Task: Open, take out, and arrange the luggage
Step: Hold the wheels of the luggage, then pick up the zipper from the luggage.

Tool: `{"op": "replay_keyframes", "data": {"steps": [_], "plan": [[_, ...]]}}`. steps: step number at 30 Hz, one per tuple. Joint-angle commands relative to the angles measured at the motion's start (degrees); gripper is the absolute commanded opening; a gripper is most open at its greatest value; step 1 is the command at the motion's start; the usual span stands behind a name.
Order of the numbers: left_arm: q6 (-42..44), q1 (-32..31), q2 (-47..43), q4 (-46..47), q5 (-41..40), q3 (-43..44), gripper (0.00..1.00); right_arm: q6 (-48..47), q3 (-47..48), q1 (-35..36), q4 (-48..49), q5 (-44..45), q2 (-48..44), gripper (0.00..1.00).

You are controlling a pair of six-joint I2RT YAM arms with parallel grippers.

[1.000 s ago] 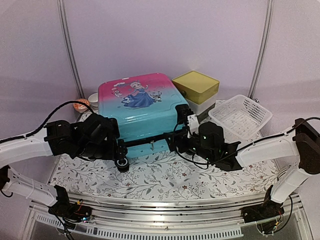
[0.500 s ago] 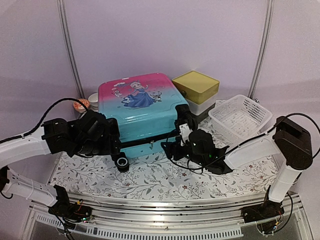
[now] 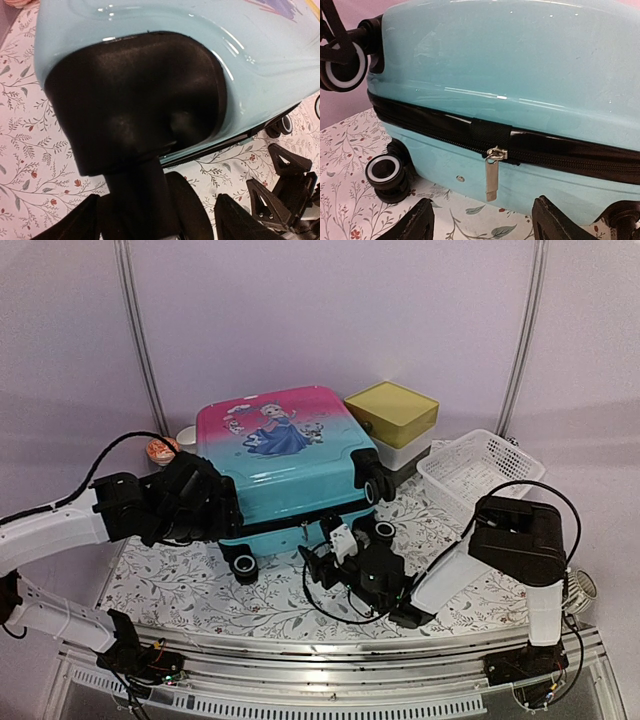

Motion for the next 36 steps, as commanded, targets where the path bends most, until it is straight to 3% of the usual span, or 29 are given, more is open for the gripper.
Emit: {"op": "replay_keyframes", "data": {"steps": [1,8,13,24,28,33,36], "plan": [[0.9,0.9,0.7,1.6,-0.4,0.8,0.79,-4.5,3.8,-0.4,8.1,4.8,3.8,0.69],[0.8,1.3,0.7,2.1,0.0,0.2,0.71,-6.7,9.7,-0.5,8.8,6.6,8.9,0.65],[0.7,1.5,0.6,2.3,0.2,-0.1,0.68,-6.0,12.8,-0.5,7.2,9.7,11.3,0.57],[0.4,1.7,0.2,3.8,0.4,-2.0,0.68,-3.6,15.9,-0.5,6.4,11.6,14.6,0.52],[0.4,1.8,-0.4,3.9,-0.1,-2.6,0.67,-3.6,16.2,-0.8,7.1,11.5,14.7,0.37],[0.9,2.7,-1.3,4.0,0.1,-3.3,0.55,-4.6,14.2,-1.0,9.6,11.9,13.5,0.05],[1.5,3.6,-2.1,4.0,0.5,-3.8,0.43,-5.7,10.9,-1.2,13.3,12.2,12.1,0.01]]}}
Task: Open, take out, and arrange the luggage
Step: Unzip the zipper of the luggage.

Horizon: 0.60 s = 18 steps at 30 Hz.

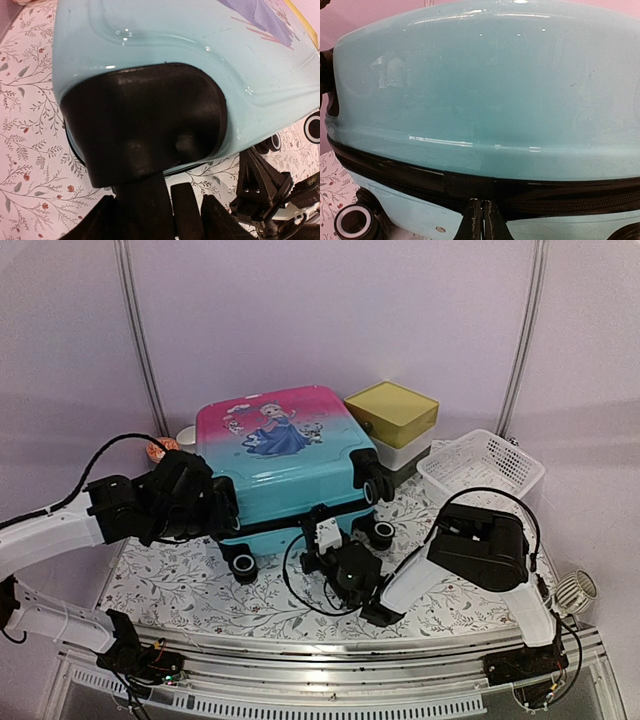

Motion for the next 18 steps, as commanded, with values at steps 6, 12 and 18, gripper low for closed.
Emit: {"op": "replay_keyframes", "data": {"steps": [6,12,18], "plan": [[4.4,3.9,-1.9,0.0,1.5,-3.1,0.16,-1.8,-10.8,-2.3,8.1,1.1,-4.4,0.01],[5.4,5.8,-4.0,-0.8,1.8,-3.6,0.11,-1.8,-16.6,-3.7,10.7,2.1,-6.7,0.01],[6.5,7.5,-6.0,-2.3,1.6,-3.6,0.11,-1.8,-20.2,-6.0,10.9,4.0,-8.9,0.01]]}}
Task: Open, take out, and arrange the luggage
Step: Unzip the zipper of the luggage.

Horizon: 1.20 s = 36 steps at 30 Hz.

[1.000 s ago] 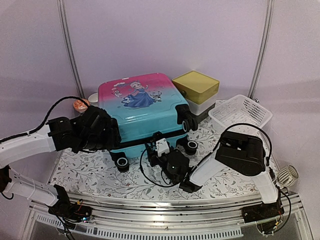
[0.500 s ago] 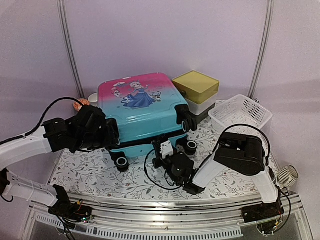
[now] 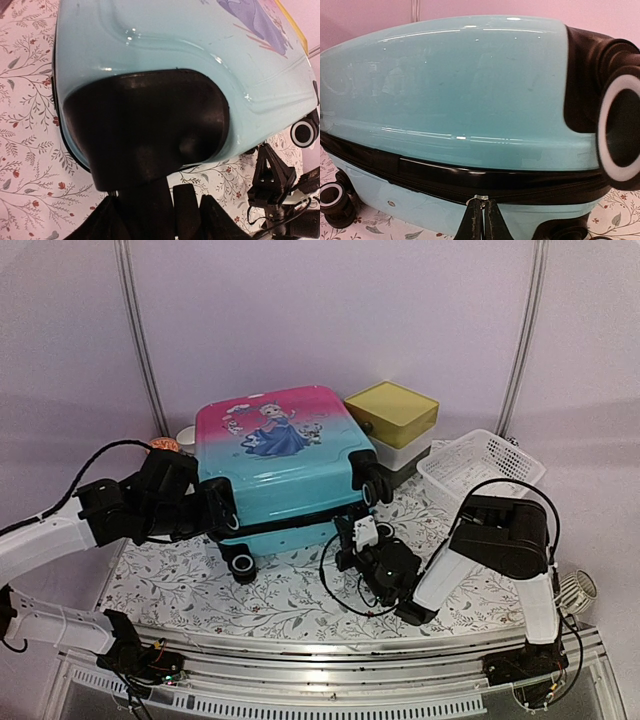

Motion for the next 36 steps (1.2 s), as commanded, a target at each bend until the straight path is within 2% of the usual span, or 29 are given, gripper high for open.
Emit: {"op": "replay_keyframes", "data": {"steps": [1,10,12,16,19,24,31,36], "plan": [[6.5,3.3,-2.4,-5.3,-5.0,-0.9,0.11,-0.4,-5.1,-2.1,2.3,7.0,-2.6,0.01],[7.9,5.5,-4.4,-6.6,-4.8,-0.8,0.10,-2.1,-11.3,-5.1,8.9,5.9,-5.6,0.02],[8.2,5.7,-4.6,-6.7,-4.7,-0.8,0.10,-3.4,-13.3,-5.2,12.1,4.2,-5.9,0.10],[8.8,6.3,-5.0,-7.2,-4.4,-0.8,0.10,-3.7,-18.2,-5.1,16.9,-0.5,-7.1,0.37],[9.3,6.8,-5.5,-7.4,-4.4,-0.8,0.10,-3.0,-20.2,-5.0,16.4,-3.9,-8.3,0.43],[10.1,8.0,-6.2,-7.6,-3.9,-0.8,0.10,-0.8,-21.3,-4.6,15.3,-5.8,-8.5,0.48],[11.1,9.8,-7.5,-8.0,-3.2,-0.7,0.10,-4.4,-21.2,-2.7,19.2,-4.5,-6.2,0.51],[11.6,11.1,-8.0,-7.8,-1.6,-0.8,0.10,-4.2,-21.5,-2.6,19.3,-7.3,-6.3,0.53]]}}
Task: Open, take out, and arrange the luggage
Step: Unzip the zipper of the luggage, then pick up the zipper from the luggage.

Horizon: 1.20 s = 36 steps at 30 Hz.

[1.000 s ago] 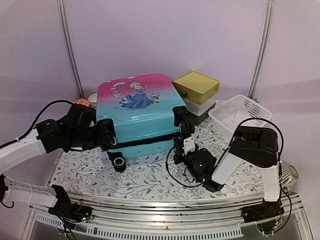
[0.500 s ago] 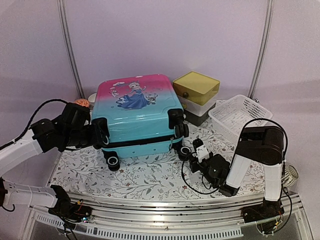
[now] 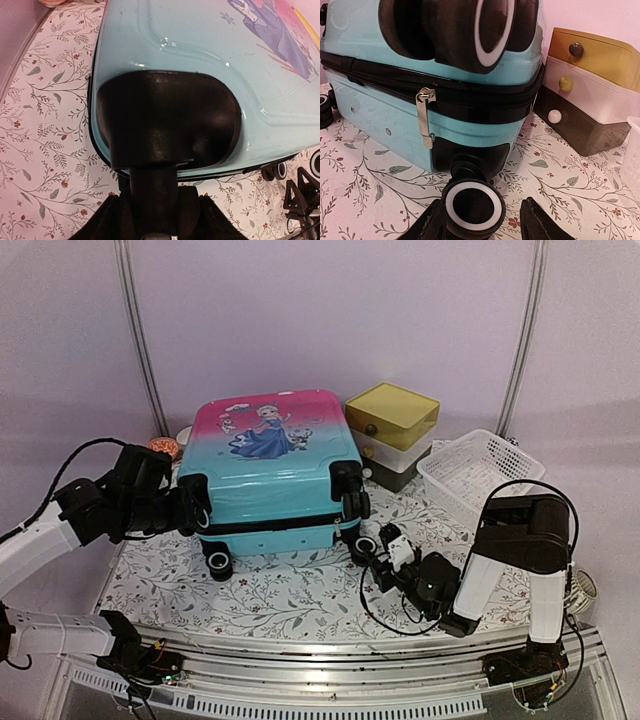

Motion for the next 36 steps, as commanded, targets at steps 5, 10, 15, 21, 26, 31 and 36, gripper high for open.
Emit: {"op": "replay_keyframes", "data": {"steps": [5,10,15,21,26,31,36], "plan": [[3.3,2.7,-2.9,-0.7,0.3,-0.6,0.10,0.7,0.6,0.3,12.9,-4.6,1.1,0.52],[3.8,2.8,-3.0,-0.3,1.0,-0.7,0.11,1.0,3.0,0.5,11.4,-5.2,2.5,0.51],[4.0,2.9,-3.0,-0.3,1.4,-0.5,0.10,2.2,5.5,0.7,10.5,-5.7,4.2,0.51],[4.8,2.9,-3.4,0.4,2.3,-1.0,0.11,3.4,8.6,1.4,9.3,-5.9,6.2,0.51],[4.9,2.9,-3.9,1.3,3.3,-1.9,0.11,3.4,10.5,1.9,9.0,-5.9,7.8,0.51],[5.0,3.0,-4.5,1.7,3.7,-2.6,0.11,3.5,11.4,2.3,8.4,-5.5,8.5,0.51],[5.2,3.0,-4.8,2.2,4.1,-3.1,0.11,4.2,12.2,2.6,7.7,-5.1,9.1,0.51]]}}
